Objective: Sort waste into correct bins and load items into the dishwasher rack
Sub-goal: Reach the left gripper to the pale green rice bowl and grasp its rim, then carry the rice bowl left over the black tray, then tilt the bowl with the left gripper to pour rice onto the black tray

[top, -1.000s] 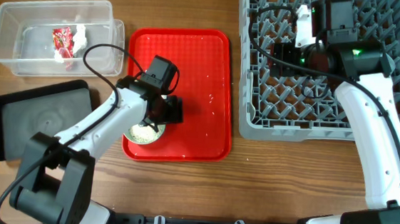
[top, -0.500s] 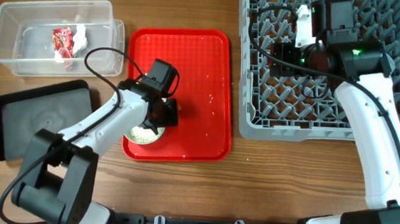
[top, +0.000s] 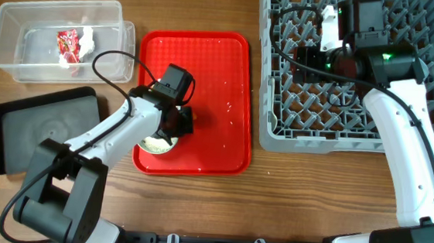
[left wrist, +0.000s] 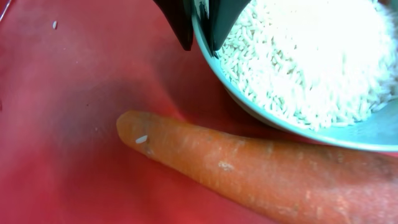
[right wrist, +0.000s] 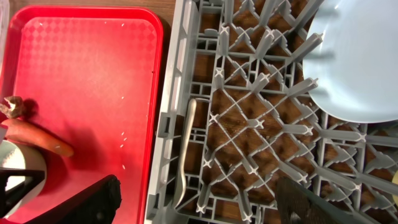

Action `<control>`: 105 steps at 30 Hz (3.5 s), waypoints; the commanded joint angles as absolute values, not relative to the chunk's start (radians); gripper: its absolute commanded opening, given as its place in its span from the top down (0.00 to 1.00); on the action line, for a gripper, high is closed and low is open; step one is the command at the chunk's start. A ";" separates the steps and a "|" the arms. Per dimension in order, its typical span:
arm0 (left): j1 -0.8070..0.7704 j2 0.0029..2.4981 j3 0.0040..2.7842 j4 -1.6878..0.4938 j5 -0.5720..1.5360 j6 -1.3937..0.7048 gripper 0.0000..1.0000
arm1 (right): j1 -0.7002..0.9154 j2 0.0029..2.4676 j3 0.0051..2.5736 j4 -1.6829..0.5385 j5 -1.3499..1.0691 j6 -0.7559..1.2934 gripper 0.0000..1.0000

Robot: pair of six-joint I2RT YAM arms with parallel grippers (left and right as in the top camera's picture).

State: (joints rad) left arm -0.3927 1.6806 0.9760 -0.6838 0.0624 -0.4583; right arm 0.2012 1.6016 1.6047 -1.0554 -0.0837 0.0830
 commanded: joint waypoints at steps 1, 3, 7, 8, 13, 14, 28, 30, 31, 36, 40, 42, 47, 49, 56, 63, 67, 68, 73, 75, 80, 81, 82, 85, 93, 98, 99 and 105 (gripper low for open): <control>-0.395 1.691 0.972 -0.677 0.069 -0.457 0.96 | 0.202 1.613 1.603 -1.057 -0.067 0.097 0.18; -0.395 1.681 0.983 -0.689 0.069 -0.457 0.96 | 0.202 1.613 1.603 -1.057 -0.067 0.097 0.18; -0.395 1.659 1.023 -0.727 0.069 -0.457 0.96 | 0.202 1.613 1.603 -1.057 -0.067 0.097 0.18; -0.395 1.651 1.034 -0.738 0.069 -0.457 0.96 | 0.202 1.613 1.603 -1.057 -0.067 0.097 0.18; -0.395 1.609 1.069 -0.780 0.069 -0.457 0.96 | 0.202 1.613 1.603 -1.057 -0.067 0.097 0.18; -0.395 1.589 1.079 -0.800 0.069 -0.457 0.96 | 0.202 1.613 1.603 -1.056 -0.067 0.097 0.18; -0.159 1.444 1.132 -0.906 0.105 -0.396 0.96 | 0.202 1.613 1.603 -1.056 -0.067 0.097 0.18; -0.082 1.419 1.133 -0.903 0.125 -0.391 0.96 | 0.202 1.613 1.603 -1.056 -0.067 0.097 0.18; -0.043 1.412 1.133 -0.898 0.144 -0.369 0.96 | 0.202 1.613 1.603 -1.056 -0.067 0.097 0.18; 0.171 1.410 1.133 -0.855 0.308 -0.290 0.96 | 0.202 1.613 1.603 -1.056 -0.067 0.097 0.18; 0.339 1.411 1.133 -0.801 0.427 -0.290 0.96 | 0.202 1.613 1.603 -1.057 -0.067 0.097 0.18; 0.402 1.415 1.133 -0.778 0.490 -0.268 0.96 | 0.202 1.613 1.603 -1.057 -0.067 0.097 0.18; 0.559 1.467 1.133 -0.744 0.664 -0.238 0.96 | 0.202 1.613 1.603 -1.057 -0.067 0.097 0.18; 0.602 1.497 1.133 -0.738 0.719 -0.237 0.96 | 0.202 1.613 1.603 -1.056 -0.067 0.097 0.18; 0.727 1.625 1.133 -0.705 0.982 -0.208 0.96 | 0.202 1.613 1.603 -1.057 -0.067 0.097 0.18; 0.801 1.718 1.133 -0.702 1.219 -0.158 0.96 | 0.202 1.613 1.603 -1.057 -0.067 0.097 0.18; 0.836 1.762 1.133 -0.702 1.357 -0.130 0.96 | 0.202 1.613 1.603 -1.057 -0.067 0.097 0.18; 0.840 1.768 1.133 -0.702 1.371 -0.130 0.96 | 0.202 1.613 1.603 -1.057 -0.067 0.097 0.18; 0.865 1.803 1.132 -0.706 1.436 -0.130 0.96 | 0.202 1.613 1.603 -1.057 -0.067 0.097 0.18; 0.869 1.814 1.132 -0.706 1.456 -0.129 0.96 | 0.202 1.613 1.603 -1.057 -0.067 0.097 0.18; 0.870 1.821 1.132 -0.706 1.465 -0.115 0.96 | 0.202 1.613 1.603 -1.057 -0.067 0.097 0.18; 0.870 1.821 1.132 -0.706 1.466 -0.111 0.96 | 0.202 1.613 1.603 -1.057 -0.067 0.097 0.18; 0.870 1.821 1.132 -0.706 1.466 -0.111 0.96 | 0.202 1.613 1.603 -1.057 -0.067 0.097 0.18; 0.870 1.821 1.132 -0.706 1.466 -0.110 0.96 | 0.202 1.613 1.603 -1.057 -0.067 0.097 0.18; 0.870 1.821 1.132 -0.706 1.466 -0.108 0.96 | 0.202 1.613 1.603 -1.056 -0.067 0.107 0.18; 0.870 1.821 1.132 -0.706 1.466 -0.108 0.96 | 0.202 1.613 1.603 -1.056 -0.067 0.107 0.18; 0.870 1.821 1.132 -0.706 1.466 -0.108 0.96 | 0.202 1.613 1.603 -1.056 -0.067 0.107 0.18; 0.870 1.821 1.132 -0.706 1.466 -0.108 0.96 | 0.202 1.613 1.603 -1.056 -0.067 0.107 0.18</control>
State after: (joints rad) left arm 0.8642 1.8133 1.1152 -0.7063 1.4307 -0.1318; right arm 0.2012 1.6016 1.6047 -1.0554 -0.0837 0.0902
